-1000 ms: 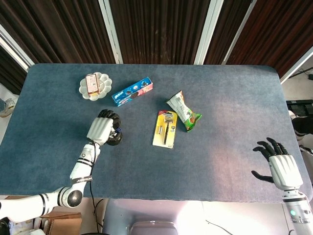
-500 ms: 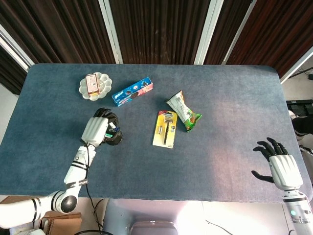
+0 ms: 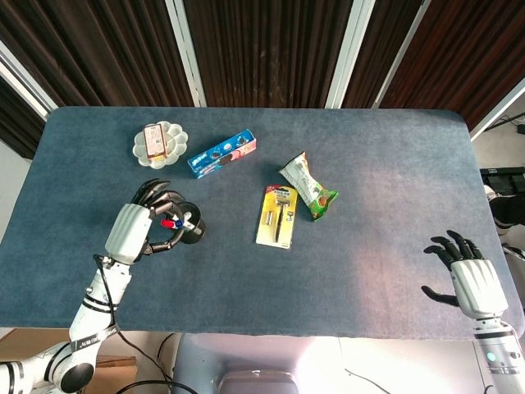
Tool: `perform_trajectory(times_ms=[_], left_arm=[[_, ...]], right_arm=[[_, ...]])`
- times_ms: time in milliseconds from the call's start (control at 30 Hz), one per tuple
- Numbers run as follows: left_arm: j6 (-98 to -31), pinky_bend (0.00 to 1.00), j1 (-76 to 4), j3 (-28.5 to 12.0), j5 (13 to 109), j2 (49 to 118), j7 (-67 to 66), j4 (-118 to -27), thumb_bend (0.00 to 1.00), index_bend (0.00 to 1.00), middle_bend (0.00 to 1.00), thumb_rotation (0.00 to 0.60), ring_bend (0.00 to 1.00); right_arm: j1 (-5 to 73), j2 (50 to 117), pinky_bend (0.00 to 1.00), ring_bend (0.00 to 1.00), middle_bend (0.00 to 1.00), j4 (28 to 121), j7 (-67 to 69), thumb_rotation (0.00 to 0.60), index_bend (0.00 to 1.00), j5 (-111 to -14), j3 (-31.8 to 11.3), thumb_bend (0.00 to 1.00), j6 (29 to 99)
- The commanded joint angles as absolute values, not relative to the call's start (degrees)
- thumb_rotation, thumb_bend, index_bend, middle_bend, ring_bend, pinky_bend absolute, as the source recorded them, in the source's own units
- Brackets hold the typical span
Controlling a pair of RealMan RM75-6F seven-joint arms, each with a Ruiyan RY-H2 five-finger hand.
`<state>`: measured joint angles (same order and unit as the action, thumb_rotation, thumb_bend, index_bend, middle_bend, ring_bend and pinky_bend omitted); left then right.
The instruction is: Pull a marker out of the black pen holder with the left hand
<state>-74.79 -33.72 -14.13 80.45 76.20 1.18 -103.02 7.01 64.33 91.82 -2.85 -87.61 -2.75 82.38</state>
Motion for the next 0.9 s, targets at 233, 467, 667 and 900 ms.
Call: perform_trajectory(times_ms=[233, 467, 667, 900], left_arm=[[-68.28, 0.03, -40.83, -9.26, 89.54, 90.49, -6.86, -86.39, 0.34, 0.61, 0.27, 0.6, 0.03], [-67.5, 0.0, -44.13, -11.46, 88.22, 100.03, -11.99, -73.63, 0.34, 0.61, 0.27, 0.6, 0.01], [-67.58, 0.0, -45.54, -13.13, 86.17, 104.12, -15.5, -63.68, 0.35, 0.56, 0.25, 0.6, 0.01], [-63.38, 0.0, -43.72, -14.46, 78.14, 101.75, -20.63, -69.51, 0.33, 0.18, 0.12, 0.6, 0.0]], right_arm=[[6.95, 64.28, 0.3, 0.15, 0.34, 91.8, -2.68, 0.6, 0.47, -87.51, -2.76, 0.21, 82.43], [6.9, 64.26, 0.3, 0.15, 0.34, 91.64, -2.37, 0.6, 0.47, -87.55, -2.74, 0.21, 82.5], [6.88, 64.26, 0.3, 0.15, 0.34, 91.62, -2.31, 0.6, 0.47, -87.57, -2.73, 0.21, 82.52], [6.89, 64.27, 0.3, 0.15, 0.34, 91.71, -2.55, 0.6, 0.47, -87.47, -2.76, 0.21, 82.47]])
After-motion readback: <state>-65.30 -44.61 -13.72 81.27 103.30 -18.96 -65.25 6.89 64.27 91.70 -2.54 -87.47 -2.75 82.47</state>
